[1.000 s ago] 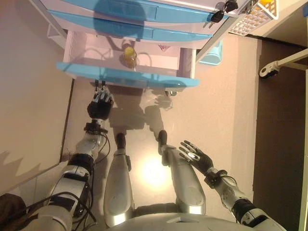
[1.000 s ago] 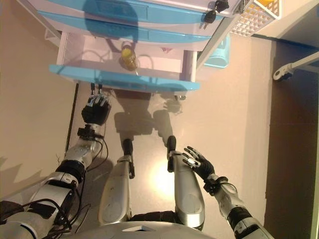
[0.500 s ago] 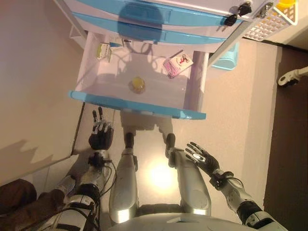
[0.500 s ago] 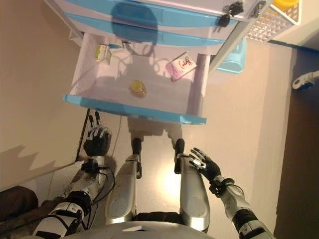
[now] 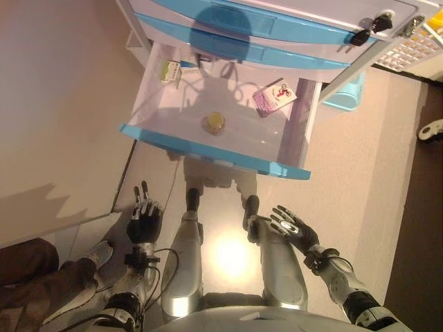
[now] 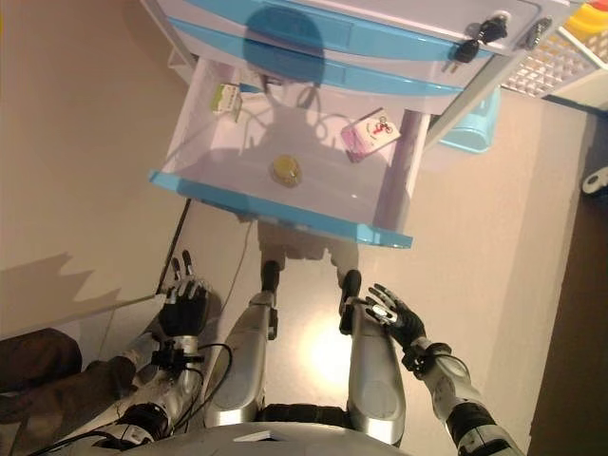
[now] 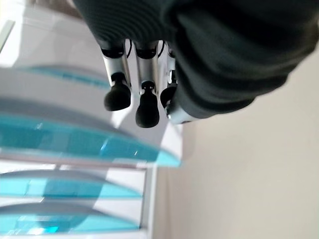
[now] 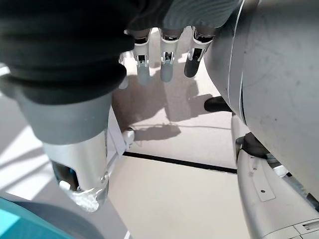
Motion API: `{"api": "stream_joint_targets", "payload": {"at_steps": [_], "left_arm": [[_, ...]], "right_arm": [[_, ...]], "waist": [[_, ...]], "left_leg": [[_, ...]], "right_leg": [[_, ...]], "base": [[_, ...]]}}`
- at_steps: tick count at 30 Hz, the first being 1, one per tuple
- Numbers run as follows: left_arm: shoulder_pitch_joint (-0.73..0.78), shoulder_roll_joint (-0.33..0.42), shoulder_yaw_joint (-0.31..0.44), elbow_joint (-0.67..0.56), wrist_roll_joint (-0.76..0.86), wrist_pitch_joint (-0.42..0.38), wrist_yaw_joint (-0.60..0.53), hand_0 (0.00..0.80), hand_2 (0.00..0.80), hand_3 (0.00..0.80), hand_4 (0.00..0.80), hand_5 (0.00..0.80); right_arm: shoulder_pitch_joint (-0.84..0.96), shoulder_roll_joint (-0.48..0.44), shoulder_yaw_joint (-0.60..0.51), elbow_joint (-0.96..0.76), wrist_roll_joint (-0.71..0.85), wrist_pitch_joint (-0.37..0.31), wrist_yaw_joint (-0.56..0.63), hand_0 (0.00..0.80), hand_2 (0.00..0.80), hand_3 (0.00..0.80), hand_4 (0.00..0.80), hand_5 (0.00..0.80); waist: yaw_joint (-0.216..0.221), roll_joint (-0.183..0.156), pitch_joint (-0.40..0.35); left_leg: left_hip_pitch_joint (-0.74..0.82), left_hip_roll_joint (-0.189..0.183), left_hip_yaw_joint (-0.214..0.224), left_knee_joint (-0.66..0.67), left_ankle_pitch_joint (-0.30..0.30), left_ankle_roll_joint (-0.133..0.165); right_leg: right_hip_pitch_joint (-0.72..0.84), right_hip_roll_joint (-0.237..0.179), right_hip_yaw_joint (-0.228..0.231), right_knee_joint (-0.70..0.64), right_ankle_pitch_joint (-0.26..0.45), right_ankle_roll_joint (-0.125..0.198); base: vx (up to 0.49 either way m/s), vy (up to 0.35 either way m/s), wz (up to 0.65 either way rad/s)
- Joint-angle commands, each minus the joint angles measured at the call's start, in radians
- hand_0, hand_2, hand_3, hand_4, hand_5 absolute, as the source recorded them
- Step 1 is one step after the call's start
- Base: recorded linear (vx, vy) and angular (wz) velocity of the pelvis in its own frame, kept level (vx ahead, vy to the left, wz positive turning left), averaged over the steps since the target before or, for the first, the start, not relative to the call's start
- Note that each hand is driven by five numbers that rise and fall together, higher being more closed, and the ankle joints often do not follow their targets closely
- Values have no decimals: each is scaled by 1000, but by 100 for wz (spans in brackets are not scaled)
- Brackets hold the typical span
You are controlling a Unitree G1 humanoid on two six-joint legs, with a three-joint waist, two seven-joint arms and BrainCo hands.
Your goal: Open the drawer and pick up the medicine
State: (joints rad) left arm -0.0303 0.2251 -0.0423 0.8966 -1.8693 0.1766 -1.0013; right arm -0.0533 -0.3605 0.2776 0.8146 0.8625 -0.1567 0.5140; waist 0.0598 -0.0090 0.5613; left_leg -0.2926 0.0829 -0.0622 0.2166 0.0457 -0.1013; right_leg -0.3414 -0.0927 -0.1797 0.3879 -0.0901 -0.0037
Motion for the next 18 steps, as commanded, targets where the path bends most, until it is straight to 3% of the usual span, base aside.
{"api": "stream_joint_targets", "payload": {"at_steps": [1, 2, 9, 13, 18], "left_arm": [[62, -8, 26, 4, 66, 40, 56, 555, 555, 555, 555, 555], [69, -9, 28, 15, 98, 34, 92, 0, 0, 0, 0, 0], [100, 6, 73, 56, 194, -19, 279, 0, 0, 0, 0, 0], [185, 23, 105, 2, 291, -82, 371, 0, 0, 0, 0, 0], [285, 35, 175, -8, 390, -113, 443, 0, 0, 0, 0, 0]], "right_arm": [[98, 20, -20, -27, 18, -36, -27, 0, 0, 0, 0, 0], [98, 20, -30, -17, 30, -50, -33, 0, 0, 0, 0, 0], [108, 8, -128, -13, 24, -174, -323, 0, 0, 0, 0, 0], [214, -26, -206, -248, -18, -243, -489, 0, 0, 0, 0, 0], [321, -61, -334, -532, -203, -363, -574, 0, 0, 0, 0, 0]], "waist": [[6, -19, -41], [8, -18, -41], [11, -16, -41], [0, -40, -62], [-12, -69, -97]], "left_leg": [[-21, -75, 17, 72, -44, 58], [-15, -75, 17, 68, -44, 57], [29, -75, 21, 43, -46, 56], [59, -63, 27, 24, -51, 60], [94, -52, 39, 1, -61, 72]], "right_leg": [[74, -2, -48, -61, 32, 49], [79, -3, -49, -64, 33, 50], [121, -13, -48, -81, 35, 62], [149, -13, -40, -106, 48, 74], [185, -10, -29, -148, 63, 92]], "base": [[-2, -10, 3], [3, -11, 6], [25, 13, 12], [79, -20, 4], [94, -19, 2]]}}
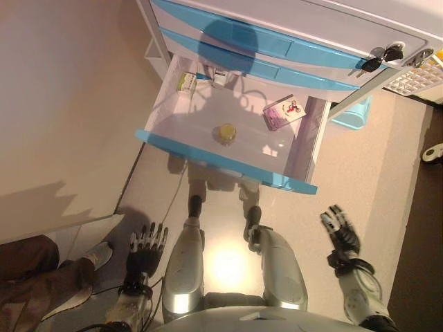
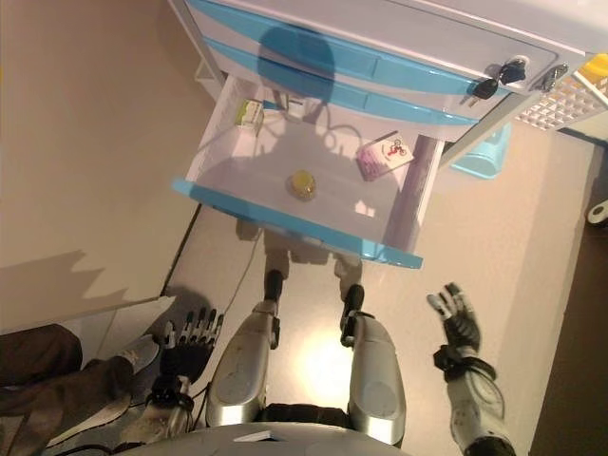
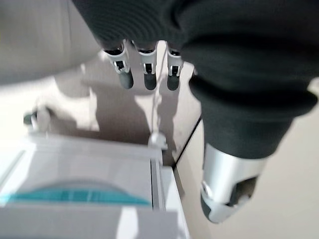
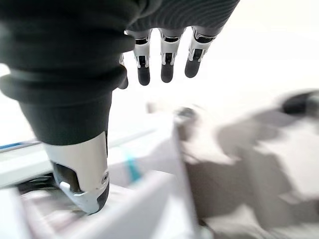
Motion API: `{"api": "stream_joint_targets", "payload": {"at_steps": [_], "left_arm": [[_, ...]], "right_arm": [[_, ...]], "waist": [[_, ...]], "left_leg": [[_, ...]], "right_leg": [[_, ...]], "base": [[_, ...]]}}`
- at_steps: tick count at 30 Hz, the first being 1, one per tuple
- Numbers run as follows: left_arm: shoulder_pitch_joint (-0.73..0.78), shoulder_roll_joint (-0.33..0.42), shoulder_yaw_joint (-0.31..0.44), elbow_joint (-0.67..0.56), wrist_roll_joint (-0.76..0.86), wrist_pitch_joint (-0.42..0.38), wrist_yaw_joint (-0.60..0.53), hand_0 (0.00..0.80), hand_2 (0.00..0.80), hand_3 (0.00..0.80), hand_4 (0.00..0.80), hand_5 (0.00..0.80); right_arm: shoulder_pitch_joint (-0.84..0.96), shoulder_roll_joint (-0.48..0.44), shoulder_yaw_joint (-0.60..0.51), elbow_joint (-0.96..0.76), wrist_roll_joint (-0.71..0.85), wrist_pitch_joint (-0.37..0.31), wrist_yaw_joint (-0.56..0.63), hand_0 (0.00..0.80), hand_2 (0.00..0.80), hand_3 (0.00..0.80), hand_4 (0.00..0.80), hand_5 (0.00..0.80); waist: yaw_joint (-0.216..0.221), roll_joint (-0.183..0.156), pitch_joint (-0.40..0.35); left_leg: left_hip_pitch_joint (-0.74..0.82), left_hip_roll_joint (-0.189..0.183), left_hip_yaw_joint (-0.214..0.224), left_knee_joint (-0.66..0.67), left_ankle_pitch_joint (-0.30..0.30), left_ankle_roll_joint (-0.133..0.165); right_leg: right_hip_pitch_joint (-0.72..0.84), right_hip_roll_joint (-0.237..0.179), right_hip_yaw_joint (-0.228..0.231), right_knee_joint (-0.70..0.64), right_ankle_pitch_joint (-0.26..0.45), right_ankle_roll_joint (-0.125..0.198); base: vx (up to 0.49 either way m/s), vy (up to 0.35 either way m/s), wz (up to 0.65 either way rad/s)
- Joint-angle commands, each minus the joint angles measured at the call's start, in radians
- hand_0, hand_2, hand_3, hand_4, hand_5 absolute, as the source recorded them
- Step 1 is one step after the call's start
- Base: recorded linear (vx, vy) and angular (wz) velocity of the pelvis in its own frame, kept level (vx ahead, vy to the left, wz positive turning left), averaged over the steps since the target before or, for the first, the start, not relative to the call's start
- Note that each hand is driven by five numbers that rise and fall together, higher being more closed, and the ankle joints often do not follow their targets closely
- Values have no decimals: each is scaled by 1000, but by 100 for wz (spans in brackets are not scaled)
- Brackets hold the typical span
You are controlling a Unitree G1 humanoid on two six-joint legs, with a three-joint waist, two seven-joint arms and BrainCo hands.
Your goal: Open the drawer and pick up the medicine
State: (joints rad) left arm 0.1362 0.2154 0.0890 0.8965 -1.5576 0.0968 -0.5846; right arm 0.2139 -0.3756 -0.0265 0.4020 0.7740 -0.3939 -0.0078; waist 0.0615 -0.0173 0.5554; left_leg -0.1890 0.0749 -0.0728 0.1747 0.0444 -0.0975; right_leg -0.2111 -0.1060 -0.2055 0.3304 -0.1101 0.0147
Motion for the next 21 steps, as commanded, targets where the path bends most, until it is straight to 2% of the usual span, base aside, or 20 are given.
{"api": "stream_joint_targets", "payload": {"at_steps": [1, 2, 4, 10, 15, 21], "left_arm": [[132, 47, 56, -6, 103, -46, 40, 0, 0, 0, 0, 0], [136, 48, 60, -7, 110, -46, 44, 0, 0, 0, 0, 0], [153, 54, 72, -3, 150, -59, 58, 0, 0, 0, 0, 0], [171, 52, 65, 27, 198, -100, 43, 0, 0, 0, 0, 0], [143, 69, 38, 55, 239, -142, 40, 0, 0, 0, 0, 0], [103, 93, 9, 64, 271, -170, 64, 0, 0, 0, 0, 0]], "right_arm": [[64, -65, -53, -194, -181, -140, -81, 0, 0, 0, 0, 0], [65, -71, -61, -216, -201, -143, -88, 0, 0, 0, 0, 0], [71, -115, -101, -312, -343, -180, -136, 0, 0, 0, 0, 0], [65, -255, -176, -569, -600, -130, -248, 0, 0, 0, 0, 0], [-21, -372, -195, -726, -658, -54, -201, 0, 0, 0, 0, 0], [-167, -431, -112, -795, -671, 1, -96, 0, 0, 0, 0, 0]], "waist": [[-14, -66, -98], [-16, -68, -104], [-15, -74, -115], [-5, -78, -129], [17, -88, -129], [53, -98, -117]], "left_leg": [[2, -41, 55, 39, -66, 70], [1, -41, 54, 35, -63, 70], [11, -37, 59, 27, -67, 70], [22, -36, 59, 18, -76, 72], [13, -32, 51, 21, -80, 68], [0, -33, 31, 21, -81, 66]], "right_leg": [[65, 4, 1, -98, 82, 78], [65, 3, 0, -104, 86, 79], [76, 3, 3, -119, 88, 84], [96, -1, 6, -142, 92, 95], [102, -4, 1, -150, 94, 102], [113, -4, -10, -168, 102, 105]], "base": [[73, 2, 0], [66, 8, -3], [53, 17, -5], [27, 25, 3], [-3, 2, 1], [-14, -14, 5]]}}
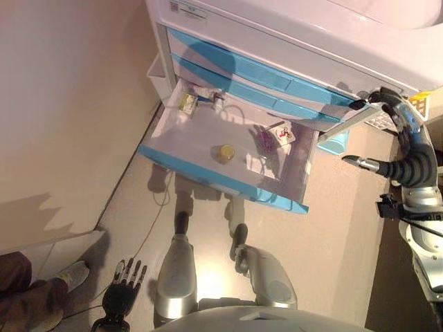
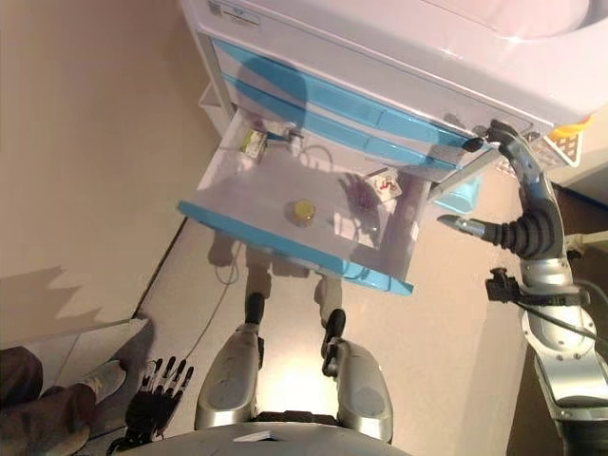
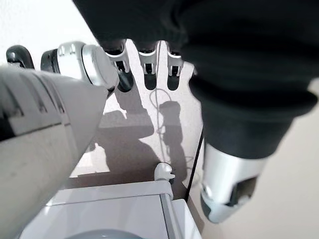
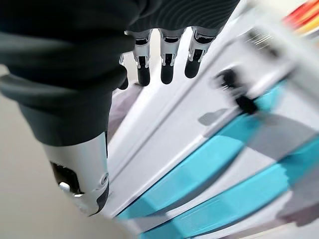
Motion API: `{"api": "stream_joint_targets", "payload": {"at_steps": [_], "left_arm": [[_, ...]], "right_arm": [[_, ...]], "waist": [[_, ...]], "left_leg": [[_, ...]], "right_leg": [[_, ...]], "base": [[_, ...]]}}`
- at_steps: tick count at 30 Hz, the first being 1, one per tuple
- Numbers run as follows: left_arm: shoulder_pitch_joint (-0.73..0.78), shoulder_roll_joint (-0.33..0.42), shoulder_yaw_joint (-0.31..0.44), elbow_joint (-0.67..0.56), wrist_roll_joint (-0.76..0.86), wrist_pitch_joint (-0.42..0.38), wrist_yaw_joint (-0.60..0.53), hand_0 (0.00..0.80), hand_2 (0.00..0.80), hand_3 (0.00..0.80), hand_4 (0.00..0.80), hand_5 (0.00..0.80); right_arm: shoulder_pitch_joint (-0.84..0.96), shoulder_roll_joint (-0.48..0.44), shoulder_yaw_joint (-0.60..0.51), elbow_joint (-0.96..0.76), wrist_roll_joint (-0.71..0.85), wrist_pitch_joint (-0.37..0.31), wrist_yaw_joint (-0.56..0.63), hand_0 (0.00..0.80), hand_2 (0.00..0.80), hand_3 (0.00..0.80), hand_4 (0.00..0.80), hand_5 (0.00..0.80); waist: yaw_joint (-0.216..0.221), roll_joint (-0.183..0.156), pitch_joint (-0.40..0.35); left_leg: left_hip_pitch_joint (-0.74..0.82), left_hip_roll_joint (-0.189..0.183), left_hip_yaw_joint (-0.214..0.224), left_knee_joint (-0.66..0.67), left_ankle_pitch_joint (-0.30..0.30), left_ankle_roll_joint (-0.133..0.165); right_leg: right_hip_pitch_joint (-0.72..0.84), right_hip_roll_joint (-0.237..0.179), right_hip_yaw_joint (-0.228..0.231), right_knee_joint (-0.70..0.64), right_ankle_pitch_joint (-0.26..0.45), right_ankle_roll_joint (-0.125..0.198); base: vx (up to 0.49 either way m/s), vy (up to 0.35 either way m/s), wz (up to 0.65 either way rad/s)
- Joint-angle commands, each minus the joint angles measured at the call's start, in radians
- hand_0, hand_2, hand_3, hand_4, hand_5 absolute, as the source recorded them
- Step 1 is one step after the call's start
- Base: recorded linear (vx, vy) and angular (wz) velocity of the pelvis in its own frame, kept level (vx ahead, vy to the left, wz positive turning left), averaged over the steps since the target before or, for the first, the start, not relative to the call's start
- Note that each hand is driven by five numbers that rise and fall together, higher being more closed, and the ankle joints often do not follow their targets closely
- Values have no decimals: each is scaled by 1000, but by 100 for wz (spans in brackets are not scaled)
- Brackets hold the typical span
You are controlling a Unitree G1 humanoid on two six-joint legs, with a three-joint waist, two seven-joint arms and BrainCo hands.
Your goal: Open the drawer and pick up the medicine
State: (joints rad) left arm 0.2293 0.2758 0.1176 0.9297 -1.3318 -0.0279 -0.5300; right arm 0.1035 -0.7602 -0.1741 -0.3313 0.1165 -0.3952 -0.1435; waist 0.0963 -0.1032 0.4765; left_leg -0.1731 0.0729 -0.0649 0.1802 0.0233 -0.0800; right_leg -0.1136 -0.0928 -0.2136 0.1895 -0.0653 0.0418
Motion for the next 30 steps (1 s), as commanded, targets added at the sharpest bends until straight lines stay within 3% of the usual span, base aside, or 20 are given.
{"api": "stream_joint_targets", "payload": {"at_steps": [1, 15, 30], "left_arm": [[5, 37, -24, 28, 53, -50, 13, 0, 0, 0, 0, 0], [-30, 71, -67, 34, 92, -69, 20, 0, 0, 0, 0, 0], [-38, 76, -126, -20, 140, -59, 42, 0, 0, 0, 0, 0]], "right_arm": [[-82, -52, 55, -72, -34, 11, 56, 0, 0, 0, 0, 0], [-326, -75, 339, 2, -159, 162, 184, 0, 0, 0, 0, 0], [-435, -62, 528, 258, -352, 256, 68, 0, 0, 0, 0, 0]], "waist": [[26, -13, -35], [96, 12, -6], [133, 61, 10]], "left_leg": [[-19, -32, 19, 15, -59, 48], [-42, -60, -27, 15, -53, 44], [-67, -85, -55, 29, -47, 42]], "right_leg": [[18, -17, -5, -30, 59, 78], [33, -29, -44, -37, 54, 68], [26, -48, -67, -26, 47, 60]], "base": [[-17, -29, 15], [-10, -3, 10], [-7, 7, 10]]}}
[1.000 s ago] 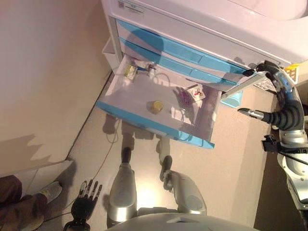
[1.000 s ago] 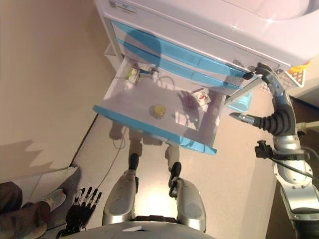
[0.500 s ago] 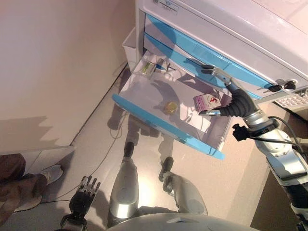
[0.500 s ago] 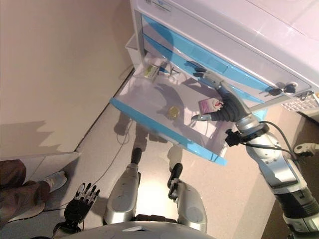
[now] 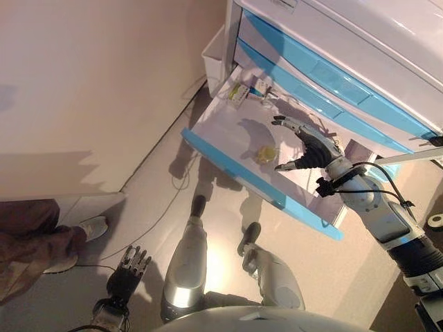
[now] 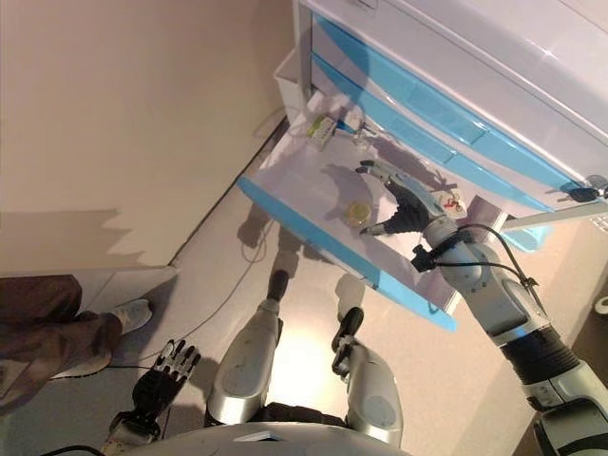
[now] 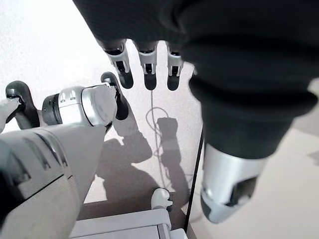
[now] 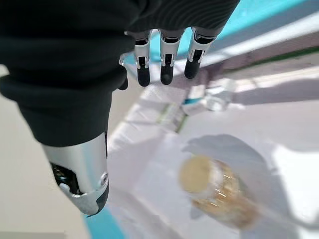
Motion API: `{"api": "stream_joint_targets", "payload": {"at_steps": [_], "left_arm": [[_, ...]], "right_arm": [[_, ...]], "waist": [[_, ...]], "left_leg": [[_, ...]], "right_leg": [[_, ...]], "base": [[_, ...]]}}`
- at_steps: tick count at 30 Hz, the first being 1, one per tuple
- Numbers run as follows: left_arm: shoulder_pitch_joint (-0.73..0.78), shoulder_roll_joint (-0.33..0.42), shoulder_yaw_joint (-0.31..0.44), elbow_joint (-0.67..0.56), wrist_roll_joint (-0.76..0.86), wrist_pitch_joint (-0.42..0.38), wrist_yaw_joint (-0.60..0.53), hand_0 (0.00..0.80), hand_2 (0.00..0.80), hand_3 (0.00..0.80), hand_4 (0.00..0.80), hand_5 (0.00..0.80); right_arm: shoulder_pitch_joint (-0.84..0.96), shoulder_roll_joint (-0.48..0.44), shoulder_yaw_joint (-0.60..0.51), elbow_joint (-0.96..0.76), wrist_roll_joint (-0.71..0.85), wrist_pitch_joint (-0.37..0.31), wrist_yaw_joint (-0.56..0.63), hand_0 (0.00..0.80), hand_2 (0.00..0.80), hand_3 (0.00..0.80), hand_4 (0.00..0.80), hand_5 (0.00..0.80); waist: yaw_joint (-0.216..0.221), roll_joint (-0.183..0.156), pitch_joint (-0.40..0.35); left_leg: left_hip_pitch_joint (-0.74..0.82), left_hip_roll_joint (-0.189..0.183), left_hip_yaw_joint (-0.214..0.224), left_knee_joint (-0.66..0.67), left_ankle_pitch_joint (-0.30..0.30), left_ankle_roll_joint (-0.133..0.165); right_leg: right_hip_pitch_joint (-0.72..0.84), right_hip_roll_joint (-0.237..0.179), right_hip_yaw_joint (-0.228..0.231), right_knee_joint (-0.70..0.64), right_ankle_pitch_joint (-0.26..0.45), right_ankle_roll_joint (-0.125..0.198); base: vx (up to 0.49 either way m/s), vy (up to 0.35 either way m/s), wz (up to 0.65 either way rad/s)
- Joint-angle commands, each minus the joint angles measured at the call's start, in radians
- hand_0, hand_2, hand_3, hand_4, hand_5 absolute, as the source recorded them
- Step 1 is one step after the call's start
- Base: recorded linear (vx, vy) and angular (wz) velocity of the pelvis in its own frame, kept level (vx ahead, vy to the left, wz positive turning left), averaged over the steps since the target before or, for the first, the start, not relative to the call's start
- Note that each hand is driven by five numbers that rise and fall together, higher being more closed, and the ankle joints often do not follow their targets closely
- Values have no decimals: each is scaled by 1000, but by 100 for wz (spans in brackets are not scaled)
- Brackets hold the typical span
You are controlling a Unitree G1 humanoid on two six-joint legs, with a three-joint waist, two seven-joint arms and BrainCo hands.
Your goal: Open the drawer and pick up the medicine
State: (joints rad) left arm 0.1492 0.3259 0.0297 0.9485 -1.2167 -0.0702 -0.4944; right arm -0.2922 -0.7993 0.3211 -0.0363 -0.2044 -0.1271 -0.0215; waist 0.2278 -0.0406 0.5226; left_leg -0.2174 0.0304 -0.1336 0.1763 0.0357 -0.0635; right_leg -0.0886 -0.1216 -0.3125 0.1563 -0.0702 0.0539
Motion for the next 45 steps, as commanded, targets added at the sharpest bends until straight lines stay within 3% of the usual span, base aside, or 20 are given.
{"api": "stream_joint_targets", "payload": {"at_steps": [1, 15, 45], "left_arm": [[42, 26, -39, -39, 24, -17, 3, 0, 0, 0, 0, 0], [43, 21, -62, -66, 35, -2, 7, 0, 0, 0, 0, 0], [40, 9, -85, -86, 19, 1, 18, 0, 0, 0, 0, 0]], "right_arm": [[-42, -22, 42, -18, -37, -10, -63, 0, 0, 0, 0, 0], [-69, -10, 112, 149, -113, 9, -147, 0, 0, 0, 0, 0], [-105, 37, 160, 255, -80, 2, -124, 0, 0, 0, 0, 0]], "waist": [[3, 1, -36], [11, 31, -30], [23, 46, -23]], "left_leg": [[-23, -43, 12, 33, -58, 26], [-39, -50, 4, 38, -51, 27], [-60, -54, 0, 47, -42, 30]], "right_leg": [[0, -20, 31, 7, 52, 48], [-25, -35, 20, 27, 50, 42], [-62, -49, 11, 53, 54, 41]], "base": [[-12, 6, 4], [-8, 7, 4], [0, 1, 0]]}}
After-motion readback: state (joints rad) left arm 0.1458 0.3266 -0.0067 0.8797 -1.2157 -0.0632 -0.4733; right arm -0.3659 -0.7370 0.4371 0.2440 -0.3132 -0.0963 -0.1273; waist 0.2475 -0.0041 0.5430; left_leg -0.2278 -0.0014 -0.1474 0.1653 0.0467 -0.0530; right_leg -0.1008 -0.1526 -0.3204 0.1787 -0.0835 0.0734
